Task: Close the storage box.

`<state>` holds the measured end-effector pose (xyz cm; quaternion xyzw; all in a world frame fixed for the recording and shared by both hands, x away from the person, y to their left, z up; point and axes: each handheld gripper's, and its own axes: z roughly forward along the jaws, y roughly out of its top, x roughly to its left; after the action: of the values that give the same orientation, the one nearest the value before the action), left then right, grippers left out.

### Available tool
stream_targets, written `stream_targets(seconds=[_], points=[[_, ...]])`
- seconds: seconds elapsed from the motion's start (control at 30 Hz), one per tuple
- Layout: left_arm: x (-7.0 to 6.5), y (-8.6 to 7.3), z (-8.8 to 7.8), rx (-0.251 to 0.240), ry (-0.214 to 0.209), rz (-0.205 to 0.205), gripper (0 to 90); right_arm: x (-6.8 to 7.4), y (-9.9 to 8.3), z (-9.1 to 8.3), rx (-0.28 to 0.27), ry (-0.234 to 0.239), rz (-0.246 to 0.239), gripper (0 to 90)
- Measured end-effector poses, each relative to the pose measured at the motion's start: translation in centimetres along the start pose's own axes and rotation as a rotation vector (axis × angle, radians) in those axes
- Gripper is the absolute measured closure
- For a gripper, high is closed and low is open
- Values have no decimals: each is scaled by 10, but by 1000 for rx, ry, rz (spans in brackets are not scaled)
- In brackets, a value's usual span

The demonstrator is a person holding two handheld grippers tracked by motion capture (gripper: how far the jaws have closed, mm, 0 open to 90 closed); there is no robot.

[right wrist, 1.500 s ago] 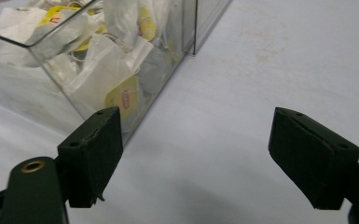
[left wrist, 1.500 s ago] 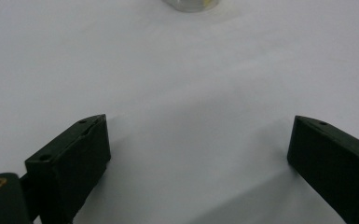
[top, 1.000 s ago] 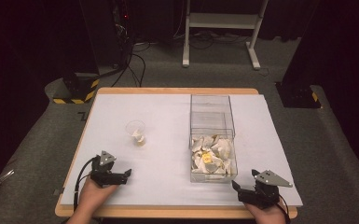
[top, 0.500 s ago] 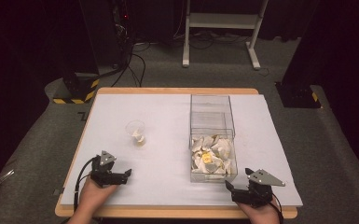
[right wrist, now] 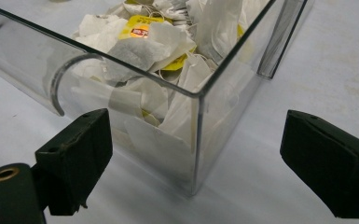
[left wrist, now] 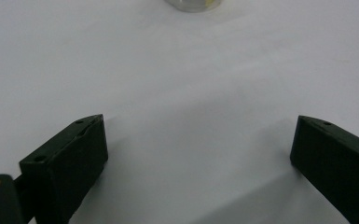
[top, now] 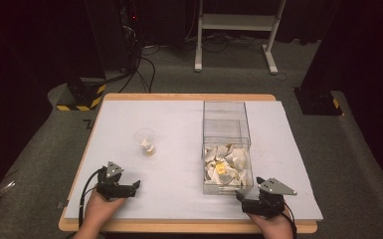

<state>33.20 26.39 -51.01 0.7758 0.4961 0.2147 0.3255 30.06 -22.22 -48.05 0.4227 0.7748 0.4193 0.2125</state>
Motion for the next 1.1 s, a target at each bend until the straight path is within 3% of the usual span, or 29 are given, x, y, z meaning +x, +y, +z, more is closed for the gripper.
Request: stream_targets(seconds=[0.77, 1.1], points=[[0, 0, 0, 1, 0, -5, 42, 4, 3, 5, -8, -5, -37, 86], [-1, -1, -1, -2, 4, -7, 44, 5, 6, 6, -22, -11, -32, 87]])
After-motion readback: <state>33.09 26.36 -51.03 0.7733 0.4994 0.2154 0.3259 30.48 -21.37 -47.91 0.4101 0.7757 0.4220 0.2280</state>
